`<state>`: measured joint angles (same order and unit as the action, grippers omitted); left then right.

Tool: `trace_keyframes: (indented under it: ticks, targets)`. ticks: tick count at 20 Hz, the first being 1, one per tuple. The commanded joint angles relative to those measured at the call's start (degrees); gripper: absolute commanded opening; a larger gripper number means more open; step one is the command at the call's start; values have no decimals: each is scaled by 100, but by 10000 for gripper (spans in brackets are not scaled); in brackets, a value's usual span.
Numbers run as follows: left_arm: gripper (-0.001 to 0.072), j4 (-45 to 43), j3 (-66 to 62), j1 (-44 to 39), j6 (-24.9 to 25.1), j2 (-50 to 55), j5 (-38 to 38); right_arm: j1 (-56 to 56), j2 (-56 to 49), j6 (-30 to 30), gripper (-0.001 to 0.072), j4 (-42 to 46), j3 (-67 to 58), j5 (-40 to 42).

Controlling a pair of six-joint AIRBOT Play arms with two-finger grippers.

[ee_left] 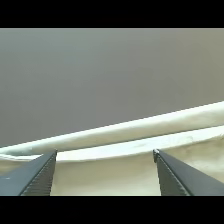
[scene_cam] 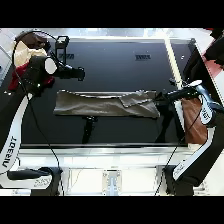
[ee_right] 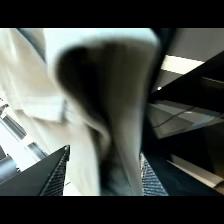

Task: Fold the shirts.

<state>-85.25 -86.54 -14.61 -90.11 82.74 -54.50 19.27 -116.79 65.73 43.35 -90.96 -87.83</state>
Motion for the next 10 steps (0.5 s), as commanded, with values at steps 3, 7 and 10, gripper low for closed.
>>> trace_keyframes:
  ticks: [3,7,10]
  targets:
    - [694,-4,2,0,-15,15,-129,-614,-50,-201,494,-391,0,275]
    - [285,0,9,-4,-15,245,-225,-916,39,-597,18,-1794,-212,-444]
    - [9,339,9,-7,9,555,-586,-1119,385,-365,17,-1958,-459,-612]
